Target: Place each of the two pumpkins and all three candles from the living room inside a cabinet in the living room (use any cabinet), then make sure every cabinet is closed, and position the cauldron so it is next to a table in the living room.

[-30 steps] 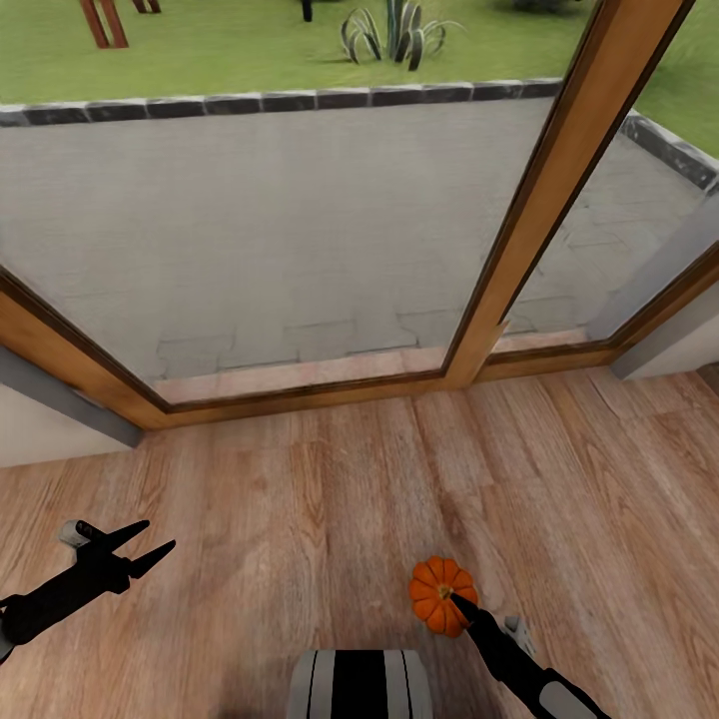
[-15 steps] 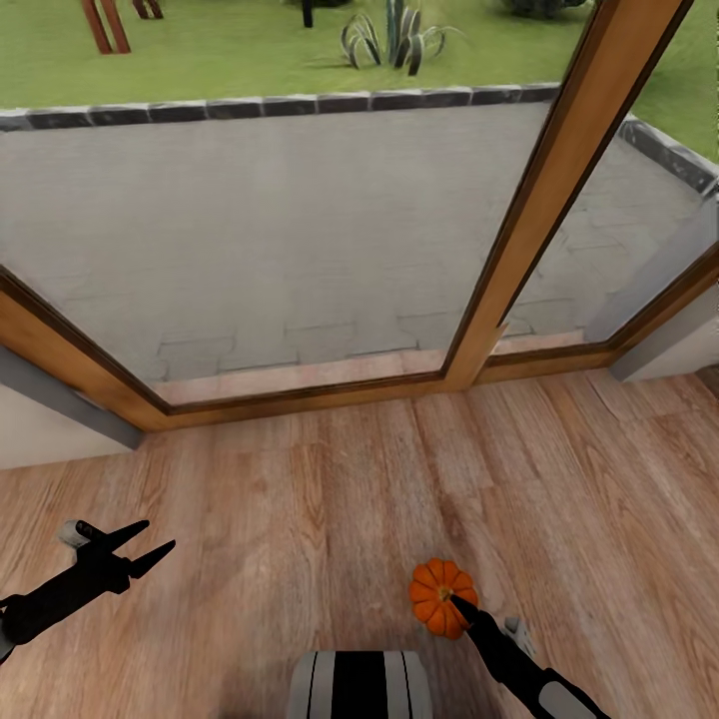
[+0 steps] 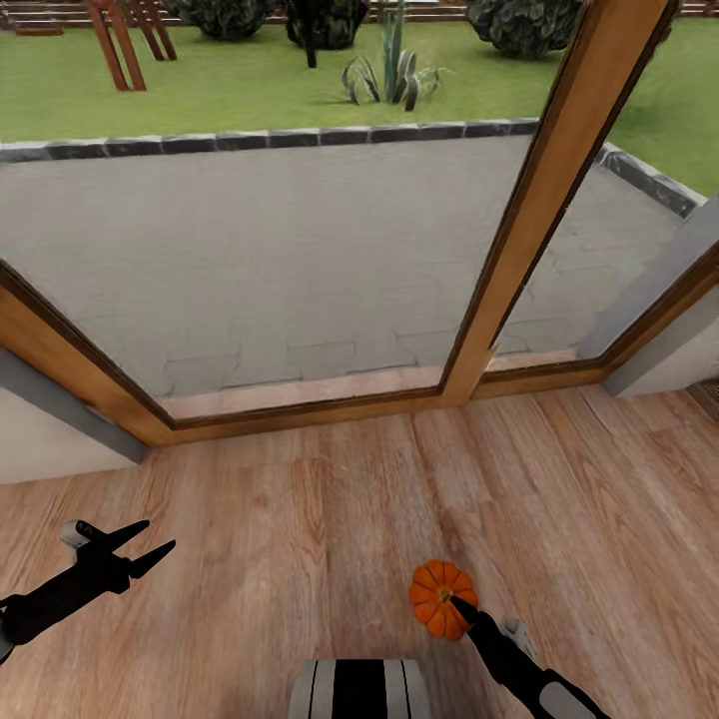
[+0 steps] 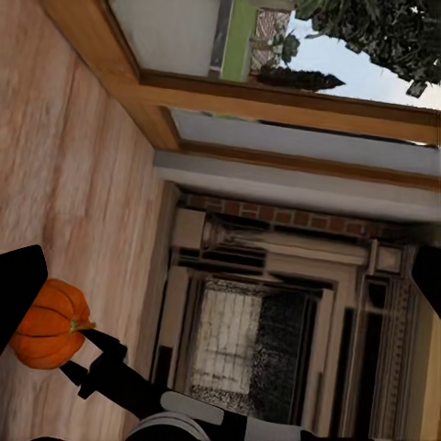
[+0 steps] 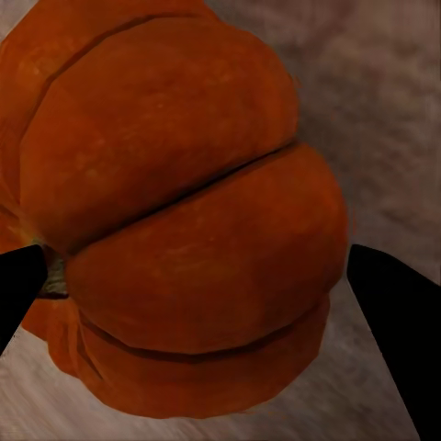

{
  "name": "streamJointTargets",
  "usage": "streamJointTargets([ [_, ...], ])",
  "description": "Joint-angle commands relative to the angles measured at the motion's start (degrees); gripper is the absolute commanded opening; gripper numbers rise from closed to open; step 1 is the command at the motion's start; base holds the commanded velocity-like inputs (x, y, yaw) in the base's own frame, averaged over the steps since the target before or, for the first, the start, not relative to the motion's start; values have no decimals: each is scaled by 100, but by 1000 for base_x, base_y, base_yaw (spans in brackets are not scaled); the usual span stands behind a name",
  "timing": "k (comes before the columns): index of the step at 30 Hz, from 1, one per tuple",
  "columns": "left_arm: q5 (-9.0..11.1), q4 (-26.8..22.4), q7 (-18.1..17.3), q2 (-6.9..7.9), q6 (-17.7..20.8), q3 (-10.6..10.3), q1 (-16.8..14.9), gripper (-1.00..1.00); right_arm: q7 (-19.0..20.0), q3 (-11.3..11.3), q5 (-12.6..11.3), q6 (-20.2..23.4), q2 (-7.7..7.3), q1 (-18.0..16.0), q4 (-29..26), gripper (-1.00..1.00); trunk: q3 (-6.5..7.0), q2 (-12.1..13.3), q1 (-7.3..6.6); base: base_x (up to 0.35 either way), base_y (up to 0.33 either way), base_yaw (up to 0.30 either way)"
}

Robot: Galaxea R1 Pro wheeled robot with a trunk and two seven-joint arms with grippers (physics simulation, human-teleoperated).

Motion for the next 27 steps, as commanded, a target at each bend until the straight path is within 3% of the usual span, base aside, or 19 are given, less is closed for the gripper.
streamJointTargets([
  [1,26,3,-30,6,61,-38,-4,100,57,25,-57,46,-5,-2,3,-100,19,0,-3,0,0,0],
  [7,24,3,-30,6,61,-44,-4,100,763,-1,-65,97,-21,-1,8,-100,152,8,-19,0,0,0],
  [15,23,3,-30,-10,61,-47,-4,100,1583,-57,-156,407,-220,-2,13,-100,329,19,-39,0,0,0],
  [27,6,3,-30,-162,61,-49,-4,100,1961,-63,-161,501,-290,-2,13,-100,595,35,-70,0,0,0],
])
